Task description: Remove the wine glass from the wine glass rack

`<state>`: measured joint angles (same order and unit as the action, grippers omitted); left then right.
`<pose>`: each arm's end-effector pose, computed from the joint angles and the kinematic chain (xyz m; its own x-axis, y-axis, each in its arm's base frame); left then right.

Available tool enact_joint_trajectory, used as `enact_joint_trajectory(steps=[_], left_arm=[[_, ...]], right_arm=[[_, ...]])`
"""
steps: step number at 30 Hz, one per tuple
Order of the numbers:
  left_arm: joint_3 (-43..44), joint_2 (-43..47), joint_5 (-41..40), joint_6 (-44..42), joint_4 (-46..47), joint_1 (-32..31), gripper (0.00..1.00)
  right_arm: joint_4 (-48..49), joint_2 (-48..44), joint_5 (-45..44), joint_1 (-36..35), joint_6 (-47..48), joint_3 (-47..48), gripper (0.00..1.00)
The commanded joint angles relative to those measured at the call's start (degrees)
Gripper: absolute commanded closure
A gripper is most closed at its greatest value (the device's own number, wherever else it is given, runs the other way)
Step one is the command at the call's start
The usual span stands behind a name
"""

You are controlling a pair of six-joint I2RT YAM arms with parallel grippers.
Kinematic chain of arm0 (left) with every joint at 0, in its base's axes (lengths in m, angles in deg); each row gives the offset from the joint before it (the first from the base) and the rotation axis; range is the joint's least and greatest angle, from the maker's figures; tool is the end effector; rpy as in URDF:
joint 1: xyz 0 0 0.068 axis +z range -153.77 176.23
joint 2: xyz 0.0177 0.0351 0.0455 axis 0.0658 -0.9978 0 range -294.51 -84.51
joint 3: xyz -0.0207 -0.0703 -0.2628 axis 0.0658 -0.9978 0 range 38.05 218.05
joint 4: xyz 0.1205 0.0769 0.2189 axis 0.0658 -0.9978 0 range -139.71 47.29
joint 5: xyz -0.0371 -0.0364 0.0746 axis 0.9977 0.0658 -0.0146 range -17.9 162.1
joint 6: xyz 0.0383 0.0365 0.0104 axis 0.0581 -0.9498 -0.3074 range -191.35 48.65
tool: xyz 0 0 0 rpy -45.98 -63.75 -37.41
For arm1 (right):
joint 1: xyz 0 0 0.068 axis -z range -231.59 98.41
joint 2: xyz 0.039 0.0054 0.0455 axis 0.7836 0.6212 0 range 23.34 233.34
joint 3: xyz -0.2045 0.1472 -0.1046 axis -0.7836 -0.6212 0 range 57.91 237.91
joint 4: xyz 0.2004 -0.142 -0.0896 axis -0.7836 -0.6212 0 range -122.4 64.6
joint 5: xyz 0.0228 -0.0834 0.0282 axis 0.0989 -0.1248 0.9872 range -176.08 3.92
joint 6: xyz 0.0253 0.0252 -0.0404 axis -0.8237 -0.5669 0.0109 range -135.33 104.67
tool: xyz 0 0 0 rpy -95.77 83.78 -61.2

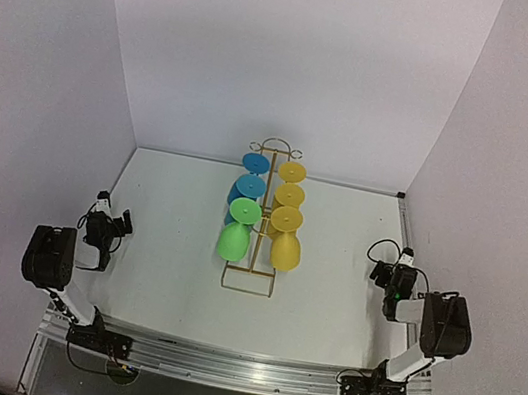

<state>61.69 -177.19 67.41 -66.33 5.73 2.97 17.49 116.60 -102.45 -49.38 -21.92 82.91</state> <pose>0.2763 0.0356 0.1314 -0.3312 -0.1270 -0.9350 -0.2228 0.9734 -0.0533 0.2786 -0.0208 0.1254 -0.3918 0.1254 -0.9115 0.3388 0.9407 -0.0162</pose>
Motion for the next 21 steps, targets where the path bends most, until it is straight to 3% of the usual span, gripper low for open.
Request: enact_joint_trajectory(steps=[1, 5, 7, 10, 14, 17, 21], left_arm=[[1.51, -0.46, -0.58, 0.74, 0.73, 0.2, 0.0], [1.45, -0.36, -0.51, 0.68, 0.86, 0.15, 0.0], [1.51, -0.08, -0.15, 0.39, 0.82, 0.18, 0.0], [5.63, 5.41, 7.13, -2.09, -10.0, 0.18, 0.0], [14.49, 13.4, 14.84, -0.23, -29.62, 0.13, 0.0], [18.39, 19.41, 19.28, 3.14, -34.31, -0.59, 0.0], [22.83, 25.79, 23.27, 0.7, -41.39, -6.37, 0.0]], right_arm=[[-21.45, -10.17, -6.24, 0.06, -4.97, 11.24, 0.02], [-43.49, -15.29, 4.46, 0.05, -10.12, 23.58, 0.02], [-55.12, -16.22, 13.12, 0.01, -12.88, 30.62, 0.08], [-66.19, -17.21, 30.26, -0.17, -19.58, 39.0, 0.17], [-72.71, -20.03, 41.3, -4.16, -27.36, 44.16, 0.23], [-73.31, -22.37, 46.14, -8.77, -33.04, 46.06, 0.25], [-73.55, -21.84, 50.38, -17.39, -40.79, 51.49, 0.24]])
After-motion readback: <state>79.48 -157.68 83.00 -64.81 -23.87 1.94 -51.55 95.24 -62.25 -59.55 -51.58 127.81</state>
